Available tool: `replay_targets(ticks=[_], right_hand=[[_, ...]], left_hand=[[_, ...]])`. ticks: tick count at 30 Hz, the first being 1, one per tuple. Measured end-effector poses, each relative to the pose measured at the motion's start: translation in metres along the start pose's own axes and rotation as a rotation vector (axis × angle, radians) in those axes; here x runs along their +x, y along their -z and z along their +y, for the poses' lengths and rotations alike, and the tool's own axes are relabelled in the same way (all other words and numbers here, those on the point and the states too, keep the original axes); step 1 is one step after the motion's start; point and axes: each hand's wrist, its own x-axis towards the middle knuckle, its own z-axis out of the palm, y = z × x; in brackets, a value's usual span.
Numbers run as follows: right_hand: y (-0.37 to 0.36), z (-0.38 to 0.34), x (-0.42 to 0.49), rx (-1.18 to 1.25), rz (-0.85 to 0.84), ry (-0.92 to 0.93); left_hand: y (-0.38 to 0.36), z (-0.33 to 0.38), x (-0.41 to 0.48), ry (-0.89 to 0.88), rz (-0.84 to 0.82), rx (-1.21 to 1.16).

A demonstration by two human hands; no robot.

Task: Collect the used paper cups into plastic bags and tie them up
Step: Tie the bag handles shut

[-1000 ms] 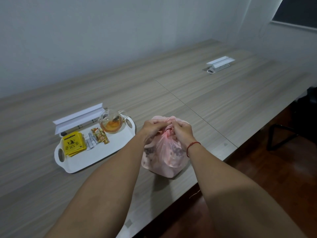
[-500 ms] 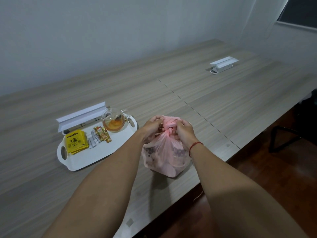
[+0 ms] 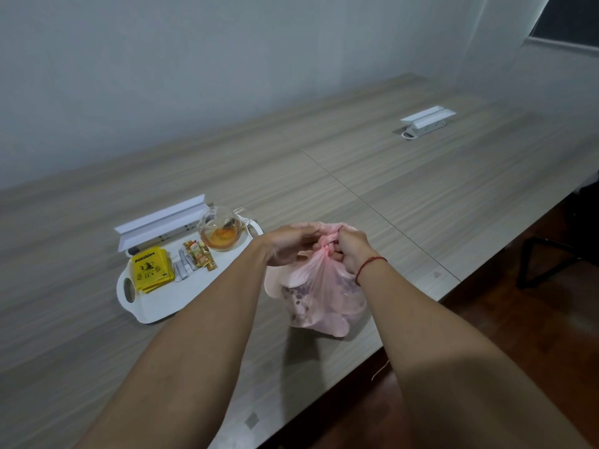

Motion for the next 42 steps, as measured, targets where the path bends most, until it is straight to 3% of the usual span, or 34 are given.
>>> replay_targets(ticks=[3,9,15,21,23,29,30,32,35,37,40,42], right_hand=[[-0.001,0.004,-0.004,0.004,0.043,0.011],[-0.01,0.004,-0.014,-0.056,-0.018,0.051],[-0.011,0.003,-0.007,0.03,0.019,0.017],[-0.016,0.01,-0.011,0.12,-0.094,0.005],[-0.017,0.009,-0.012,0.142,-0.095,-0.015],[0.0,0.013,-0.011,-0.094,-0.077,0.198],[0.002,0.014,-0.01,-0.095,-0.049,0.22],[0.0,0.018,-0.01,-0.067,0.001,0.218],[-0.004,0.021,-0.014,-0.07,0.01,0.169],[-0.004,0.02,-0.016,-0.058,0.004,0.15],[-0.002,0.013,-0.014,0.029,0.032,0.102],[0.004,0.008,-0.01,0.044,0.064,0.089]], left_hand=[[0.004,-0.006,0.002,0.04,0.133,-0.108],[-0.003,-0.012,0.008,-0.062,0.375,0.022],[0.0,-0.011,0.003,-0.039,0.213,-0.202],[0.003,-0.008,0.003,-0.063,0.314,0.036],[0.004,-0.009,0.005,-0.096,0.303,0.018],[0.002,-0.019,-0.003,-0.08,0.253,-0.544],[0.002,-0.026,-0.004,-0.093,0.251,-0.509],[0.0,-0.04,-0.003,-0.111,0.291,-0.213],[-0.009,-0.046,0.0,-0.228,0.442,0.131],[-0.018,-0.041,0.003,-0.276,0.54,0.065],[-0.02,-0.037,0.01,-0.193,0.494,-0.24],[-0.011,-0.039,0.019,-0.153,0.515,-0.252]])
